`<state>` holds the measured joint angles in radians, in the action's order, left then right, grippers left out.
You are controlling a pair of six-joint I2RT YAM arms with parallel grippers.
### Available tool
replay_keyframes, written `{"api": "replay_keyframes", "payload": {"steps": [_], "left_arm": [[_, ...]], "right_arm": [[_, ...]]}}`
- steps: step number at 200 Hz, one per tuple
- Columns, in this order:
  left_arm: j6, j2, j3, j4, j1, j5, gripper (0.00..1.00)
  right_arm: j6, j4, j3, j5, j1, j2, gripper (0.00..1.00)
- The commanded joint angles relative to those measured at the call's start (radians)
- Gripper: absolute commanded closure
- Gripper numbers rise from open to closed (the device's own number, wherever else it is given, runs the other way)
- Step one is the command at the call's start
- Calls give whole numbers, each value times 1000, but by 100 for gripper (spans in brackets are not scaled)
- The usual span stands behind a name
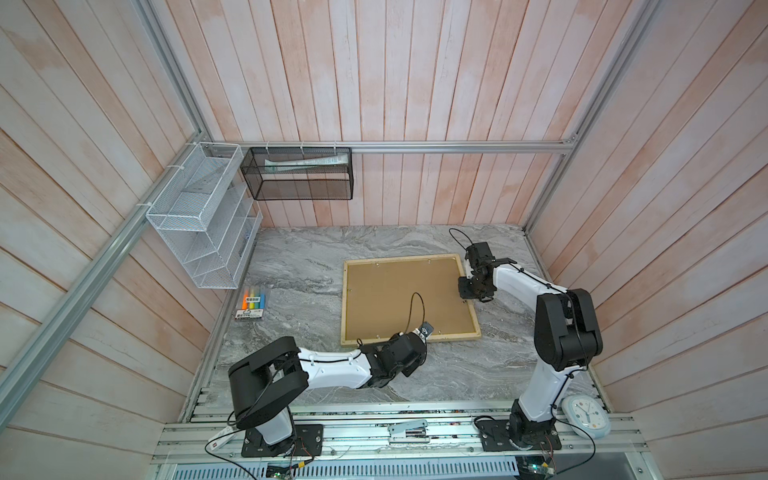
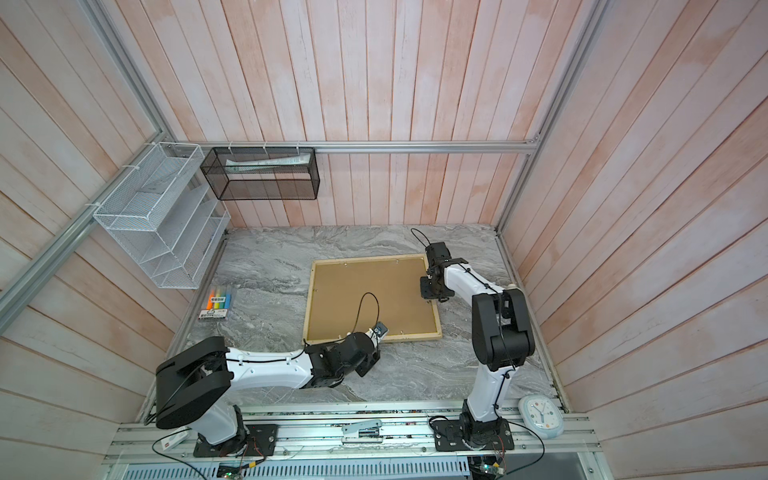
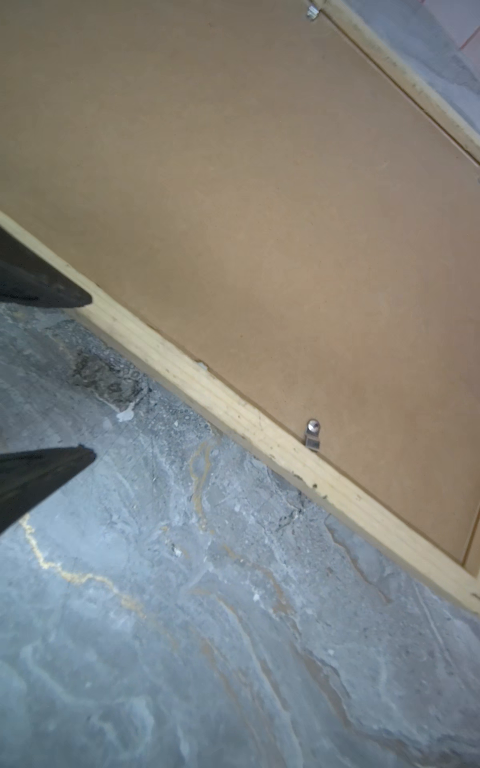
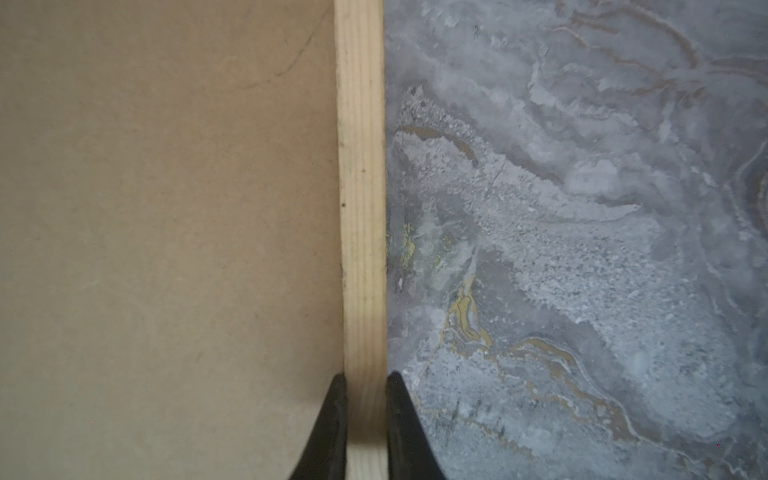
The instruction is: Put the photo into the frame
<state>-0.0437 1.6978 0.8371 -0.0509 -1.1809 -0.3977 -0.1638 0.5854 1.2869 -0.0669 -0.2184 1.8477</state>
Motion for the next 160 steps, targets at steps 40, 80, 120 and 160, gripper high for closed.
{"api": "replay_keyframes", "payload": {"steps": [40, 80, 120, 160], "left_arm": [[148, 93, 45, -88, -61, -269, 44], [238, 104, 3, -213, -62, -336, 43], [313, 147, 3, -263, -62, -333, 43], [334, 171, 10, -265, -63, -320, 43]], "right_arm": [[-11, 42, 57, 23, -6, -68, 95], [-8, 79, 78, 39, -5, -73, 95], [-6, 96, 83, 45, -5, -76, 95], [-3, 106, 95, 41, -6, -82, 95]]}}
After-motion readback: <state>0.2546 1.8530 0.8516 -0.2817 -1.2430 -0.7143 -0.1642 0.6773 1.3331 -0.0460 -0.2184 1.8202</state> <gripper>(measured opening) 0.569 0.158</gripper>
